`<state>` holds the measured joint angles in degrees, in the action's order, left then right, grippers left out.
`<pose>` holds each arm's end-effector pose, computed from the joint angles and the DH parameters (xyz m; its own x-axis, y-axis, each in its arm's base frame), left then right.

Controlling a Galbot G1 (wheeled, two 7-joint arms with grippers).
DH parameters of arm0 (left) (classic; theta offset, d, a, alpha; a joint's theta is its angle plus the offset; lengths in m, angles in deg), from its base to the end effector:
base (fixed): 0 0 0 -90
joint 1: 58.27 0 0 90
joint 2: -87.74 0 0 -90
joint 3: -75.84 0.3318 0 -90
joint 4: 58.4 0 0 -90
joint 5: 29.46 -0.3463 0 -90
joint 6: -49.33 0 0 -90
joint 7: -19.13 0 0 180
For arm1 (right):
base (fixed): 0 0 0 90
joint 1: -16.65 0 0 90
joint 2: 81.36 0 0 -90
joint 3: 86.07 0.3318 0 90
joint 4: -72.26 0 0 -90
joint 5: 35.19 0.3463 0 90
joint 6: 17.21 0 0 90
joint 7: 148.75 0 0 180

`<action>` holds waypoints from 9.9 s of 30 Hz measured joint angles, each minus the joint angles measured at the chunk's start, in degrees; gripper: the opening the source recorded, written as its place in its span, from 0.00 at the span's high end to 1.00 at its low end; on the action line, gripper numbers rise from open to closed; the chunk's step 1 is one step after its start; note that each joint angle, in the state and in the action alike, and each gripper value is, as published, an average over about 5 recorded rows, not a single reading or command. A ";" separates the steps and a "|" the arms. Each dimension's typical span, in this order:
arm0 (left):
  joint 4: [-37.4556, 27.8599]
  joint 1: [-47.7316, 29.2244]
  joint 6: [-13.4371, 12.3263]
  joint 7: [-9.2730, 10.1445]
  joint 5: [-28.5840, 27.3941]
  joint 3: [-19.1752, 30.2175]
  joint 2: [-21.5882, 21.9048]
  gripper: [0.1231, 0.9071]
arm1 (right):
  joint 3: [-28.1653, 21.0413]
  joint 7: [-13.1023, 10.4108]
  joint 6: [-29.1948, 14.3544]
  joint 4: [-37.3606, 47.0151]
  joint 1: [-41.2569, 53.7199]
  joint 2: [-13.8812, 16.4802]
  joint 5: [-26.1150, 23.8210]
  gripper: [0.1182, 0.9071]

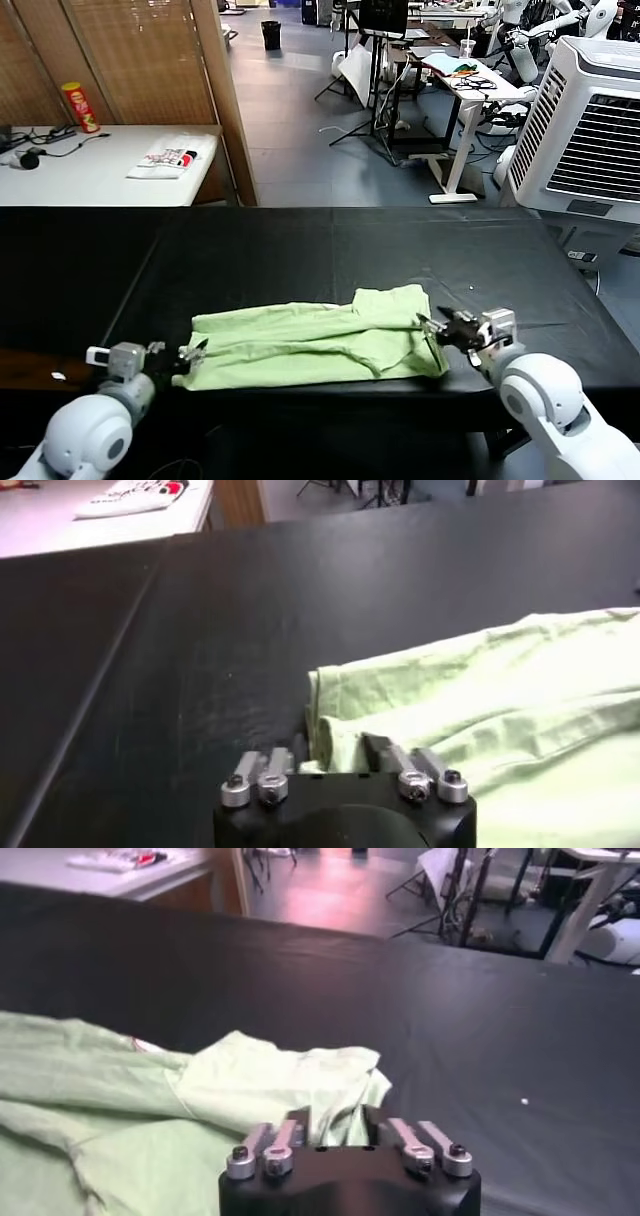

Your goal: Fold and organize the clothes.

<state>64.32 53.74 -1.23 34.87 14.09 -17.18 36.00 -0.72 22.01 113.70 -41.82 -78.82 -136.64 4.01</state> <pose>0.2307 0.1016 -0.2055 -0.8273 0.0568 0.5589 0.0903 0.9954 0.0326 0.2974 -0.0874 -0.2004 -0.8579 -0.1546 0.4900 -0.1785 0.9839 -0.0022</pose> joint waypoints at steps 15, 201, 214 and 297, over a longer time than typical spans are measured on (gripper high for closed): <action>-10.99 -11.72 -1.86 0.67 0.75 4.75 -6.72 0.14 | -4.61 0.32 -1.09 12.92 9.38 -7.96 -1.65 0.14; 0.55 -6.47 -14.36 -4.48 -7.68 16.59 -27.03 0.14 | -9.17 12.45 -10.25 0.23 -0.28 -10.36 -14.30 0.14; -2.03 -1.87 -15.99 -5.71 -12.97 5.09 -22.32 0.14 | -21.09 9.66 -8.74 10.81 8.68 -14.40 -33.10 0.14; 3.73 -6.26 -13.85 -1.50 -24.49 8.37 -10.66 0.98 | -7.33 5.65 -10.05 -2.84 -5.34 -14.19 -20.63 0.14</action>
<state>68.05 47.47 -15.08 33.37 -10.40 -8.81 25.34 -8.06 27.66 103.66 -44.66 -84.17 -150.84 -16.63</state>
